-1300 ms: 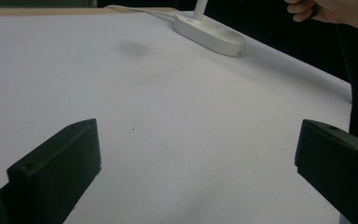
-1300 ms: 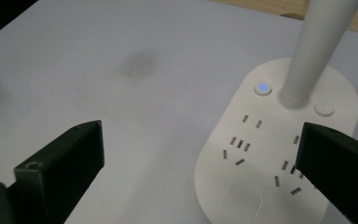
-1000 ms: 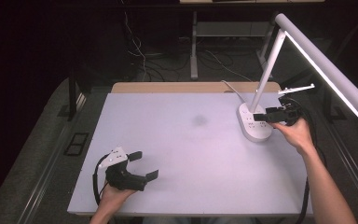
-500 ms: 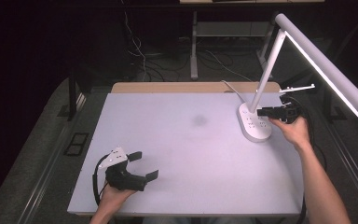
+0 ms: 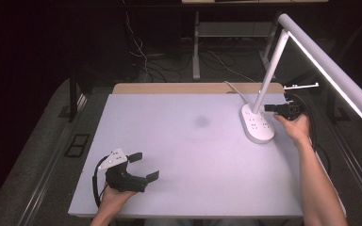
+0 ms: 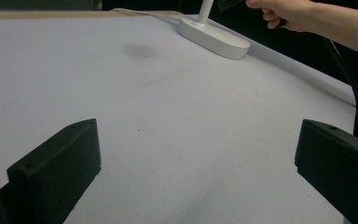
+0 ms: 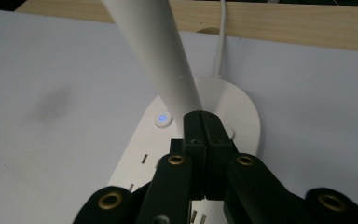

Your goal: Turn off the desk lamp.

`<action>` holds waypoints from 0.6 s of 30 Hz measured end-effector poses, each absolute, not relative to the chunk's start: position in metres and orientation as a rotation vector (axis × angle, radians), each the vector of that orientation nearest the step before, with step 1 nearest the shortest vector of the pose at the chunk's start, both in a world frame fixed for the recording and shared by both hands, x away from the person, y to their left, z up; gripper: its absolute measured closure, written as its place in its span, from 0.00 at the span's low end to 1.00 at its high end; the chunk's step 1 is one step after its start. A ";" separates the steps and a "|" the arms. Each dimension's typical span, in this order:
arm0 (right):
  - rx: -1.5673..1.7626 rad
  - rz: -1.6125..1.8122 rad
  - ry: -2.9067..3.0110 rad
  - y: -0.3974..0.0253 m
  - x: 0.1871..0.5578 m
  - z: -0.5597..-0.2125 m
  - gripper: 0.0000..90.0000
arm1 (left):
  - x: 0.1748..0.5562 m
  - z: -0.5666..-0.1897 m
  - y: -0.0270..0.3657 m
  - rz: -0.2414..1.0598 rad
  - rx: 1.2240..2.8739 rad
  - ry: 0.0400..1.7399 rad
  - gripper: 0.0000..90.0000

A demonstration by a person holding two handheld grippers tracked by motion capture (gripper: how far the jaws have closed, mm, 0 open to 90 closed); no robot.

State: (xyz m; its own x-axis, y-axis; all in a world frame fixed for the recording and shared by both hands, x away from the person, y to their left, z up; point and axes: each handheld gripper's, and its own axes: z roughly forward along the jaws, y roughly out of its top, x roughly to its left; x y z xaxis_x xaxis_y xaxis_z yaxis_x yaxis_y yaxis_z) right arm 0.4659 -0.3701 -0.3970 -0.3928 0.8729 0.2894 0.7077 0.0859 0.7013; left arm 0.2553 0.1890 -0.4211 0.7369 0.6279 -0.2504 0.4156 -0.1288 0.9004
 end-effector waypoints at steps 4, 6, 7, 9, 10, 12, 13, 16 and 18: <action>1.634 1.181 2.143 -0.373 0.473 -0.403 1.00 | 0.255 -0.421 0.189 0.226 1.753 0.824 0.00; 1.646 1.178 2.135 -0.373 0.476 -0.407 1.00 | 0.255 -0.421 0.189 0.227 1.754 0.824 0.00; 1.655 1.171 2.128 -0.373 0.477 -0.408 1.00 | 0.255 -0.421 0.190 0.227 1.754 0.824 0.00; 1.656 1.167 2.127 -0.372 0.479 -0.412 1.00 | 0.255 -0.421 0.189 0.227 1.753 0.825 0.00; 1.656 1.167 2.127 -0.372 0.479 -0.412 1.00 | 0.255 -0.421 0.189 0.226 1.752 0.825 0.00; 1.676 1.151 2.129 -0.371 0.481 -0.416 1.00 | 0.254 -0.421 0.189 0.227 1.750 0.825 0.00; 1.695 1.137 2.127 -0.370 0.482 -0.418 1.00 | 0.254 -0.421 0.189 0.228 1.751 0.824 0.00; 1.728 1.146 2.107 -0.368 0.485 -0.423 1.00 | 0.254 -0.421 0.189 0.229 1.750 0.826 0.00; 1.730 1.148 2.100 -0.367 0.487 -0.425 1.00 | 0.254 -0.421 0.190 0.229 1.748 0.829 0.00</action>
